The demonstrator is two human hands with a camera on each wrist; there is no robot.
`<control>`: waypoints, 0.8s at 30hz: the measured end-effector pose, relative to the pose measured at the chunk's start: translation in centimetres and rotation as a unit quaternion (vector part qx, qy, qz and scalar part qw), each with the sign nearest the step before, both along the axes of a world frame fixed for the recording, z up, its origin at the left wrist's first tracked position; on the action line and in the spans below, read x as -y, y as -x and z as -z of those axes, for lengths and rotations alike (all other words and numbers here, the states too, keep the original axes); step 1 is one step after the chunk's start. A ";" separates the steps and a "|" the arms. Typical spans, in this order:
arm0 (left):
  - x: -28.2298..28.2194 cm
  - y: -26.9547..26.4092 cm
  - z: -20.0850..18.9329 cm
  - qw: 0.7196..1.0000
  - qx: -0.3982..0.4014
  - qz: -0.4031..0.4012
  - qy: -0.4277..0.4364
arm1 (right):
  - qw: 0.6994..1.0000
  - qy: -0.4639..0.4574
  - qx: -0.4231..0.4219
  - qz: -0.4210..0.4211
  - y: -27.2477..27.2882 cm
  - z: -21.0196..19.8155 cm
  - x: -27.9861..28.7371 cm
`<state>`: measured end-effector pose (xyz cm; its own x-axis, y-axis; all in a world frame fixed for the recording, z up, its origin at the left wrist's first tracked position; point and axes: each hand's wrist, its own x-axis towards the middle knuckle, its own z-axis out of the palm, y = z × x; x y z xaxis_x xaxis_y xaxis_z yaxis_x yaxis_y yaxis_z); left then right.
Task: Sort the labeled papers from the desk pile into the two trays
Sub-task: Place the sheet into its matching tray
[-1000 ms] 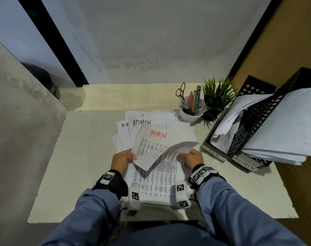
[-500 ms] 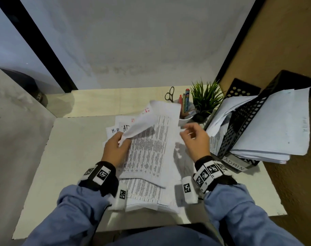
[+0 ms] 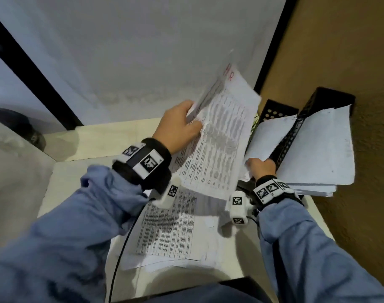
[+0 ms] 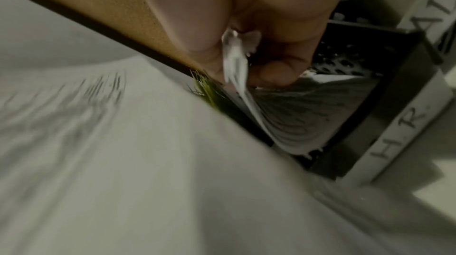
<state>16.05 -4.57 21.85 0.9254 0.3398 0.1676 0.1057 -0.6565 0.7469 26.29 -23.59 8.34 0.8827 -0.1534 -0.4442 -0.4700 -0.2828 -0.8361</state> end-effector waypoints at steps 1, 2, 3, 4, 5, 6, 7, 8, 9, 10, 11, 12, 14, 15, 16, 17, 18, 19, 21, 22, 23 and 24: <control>0.6 -1.0 -0.5 1.000 -0.003 0.012 -0.019 | 0.999 0.012 0.023 -0.019 0.0 -0.3 0.2; 1.3 -2.0 -0.9 0.999 -0.008 0.027 -0.044 | 0.997 0.031 0.051 -0.042 0.1 -0.6 0.4; 2.0 -2.9 -1.2 0.996 -0.015 0.044 -0.072 | 0.993 0.053 0.077 -0.068 0.1 -1.2 0.6; 2.7 -3.8 -1.4 0.993 -0.024 0.061 -0.102 | 0.988 0.073 0.098 -0.092 0.1 -1.8 1.0; 3.5 -4.6 -1.5 0.988 -0.033 0.074 -0.128 | 0.983 0.089 0.111 -0.114 0.1 -2.3 1.4; 4.2 -5.4 -1.4 0.985 -0.040 0.084 -0.147 | 0.978 0.103 0.125 -0.132 0.0 -2.7 1.8; 4.9 -6.1 -1.4 0.982 -0.049 0.093 -0.159 | 0.974 0.119 0.129 -0.144 -0.2 -3.1 2.2; 5.6 -6.9 -1.3 0.980 -0.056 0.097 -0.166 | 0.971 0.133 0.130 -0.151 -0.4 -3.4 2.6; 6.2 -7.6 -1.2 0.978 -0.065 0.100 -0.169 | 0.967 0.144 0.134 -0.161 -0.6 -3.7 3.0; 6.8 -8.3 -1.0 0.978 -0.069 0.101 -0.168 | 0.963 0.151 0.143 -0.173 -0.8 -3.8 3.3; 7.4 -8.9 -0.8 0.977 -0.076 0.101 -0.169 | 0.958 0.158 0.150 -0.185 -1.0 -4.1 3.6; 8.0 -9.6 -0.5 0.976 -0.080 0.103 -0.172 | 0.955 0.163 0.156 -0.192 -1.1 -4.4 3.9; 9.1 -10.8 0.0 0.975 -0.096 0.105 -0.173 | 0.951 0.171 0.164 -0.201 -1.3 -4.9 4.2; 9.6 -11.4 0.2 0.975 -0.107 0.103 -0.168 | 0.949 0.174 0.169 -0.202 -1.4 -5.1 4.3; 10.0 -11.9 0.5 0.975 -0.118 0.100 -0.159 | 0.948 0.176 0.171 -0.202 -1.6 -5.2 4.3; 10.3 -12.3 0.8 0.976 -0.125 0.099 -0.149 | 0.947 0.178 0.179 -0.200 -1.7 -5.4 4.3; 10.7 -12.6 1.0 0.976 -0.131 0.102 -0.142 | 0.946 0.177 0.187 -0.199 -1.8 -5.5 4.3; 11.0 -12.7 1.2 0.975 -0.136 0.109 -0.135 | 0.945 0.174 0.194 -0.199 -1.9 -5.6 4.4; 11.4 -12.6 2.2 0.970 -0.162 0.125 -0.133 | 0.944 0.171 0.198 -0.201 -1.8 -5.5 4.6; 11.6 -12.4 2.8 0.961 -0.194 0.139 -0.143 | 0.943 0.175 0.196 -0.202 -1.7 -5.4 4.8; 11.7 -12.1 3.4 0.944 -0.240 0.158 -0.161 | 0.942 0.182 0.194 -0.202 -1.6 -5.2 5.0; 11.8 -11.8 4.0 0.927 -0.281 0.172 -0.180 | 0.941 0.192 0.191 -0.201 -1.5 -4.9 5.1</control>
